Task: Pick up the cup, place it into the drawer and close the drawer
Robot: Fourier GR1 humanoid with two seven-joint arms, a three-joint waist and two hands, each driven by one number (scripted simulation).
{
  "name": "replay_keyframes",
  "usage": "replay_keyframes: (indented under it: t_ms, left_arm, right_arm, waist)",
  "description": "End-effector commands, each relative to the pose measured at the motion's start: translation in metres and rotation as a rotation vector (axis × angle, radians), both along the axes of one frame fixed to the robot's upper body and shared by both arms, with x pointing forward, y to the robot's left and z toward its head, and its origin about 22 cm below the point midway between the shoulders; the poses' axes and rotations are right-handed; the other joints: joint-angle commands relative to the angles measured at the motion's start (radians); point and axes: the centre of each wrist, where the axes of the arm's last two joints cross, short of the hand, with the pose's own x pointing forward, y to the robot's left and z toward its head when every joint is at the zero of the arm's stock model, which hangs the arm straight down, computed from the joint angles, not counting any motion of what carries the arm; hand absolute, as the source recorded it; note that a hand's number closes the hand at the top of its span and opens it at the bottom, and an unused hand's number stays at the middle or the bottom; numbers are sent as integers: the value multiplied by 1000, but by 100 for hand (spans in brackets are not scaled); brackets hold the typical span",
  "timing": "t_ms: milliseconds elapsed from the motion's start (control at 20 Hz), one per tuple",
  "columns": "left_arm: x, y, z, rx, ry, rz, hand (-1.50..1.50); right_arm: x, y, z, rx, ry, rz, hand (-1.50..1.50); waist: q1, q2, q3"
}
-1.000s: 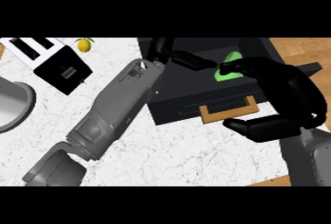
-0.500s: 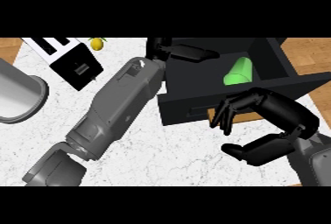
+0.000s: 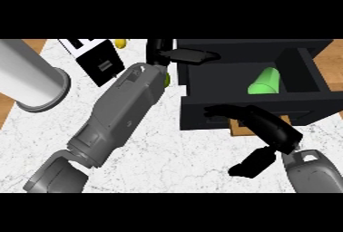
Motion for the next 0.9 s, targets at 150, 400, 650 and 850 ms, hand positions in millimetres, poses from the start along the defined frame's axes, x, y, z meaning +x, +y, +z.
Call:
replay_keyframes:
  t_ms: [150,400,650,850]
  left_arm:
    - [-7,14,-22,-65,11,-27,-150]
    - [-3,48,-22,-72,-15,9,-150]
    - [-11,62,-34,-86,3,-9,-150]
    - [-19,69,-43,-88,15,-39,-150]
  right_arm:
    - [27,-2,-80,-186,72,-31,-150]
    - [58,-17,-108,-241,85,-76,150]
    - [93,-26,-106,-168,14,-125,150]
    - [111,-46,-90,-82,-60,-220,150]
  waist:
    - [81,-5,1]
    - [111,-3,2]
    - [124,-1,3]
    - [161,3,5]
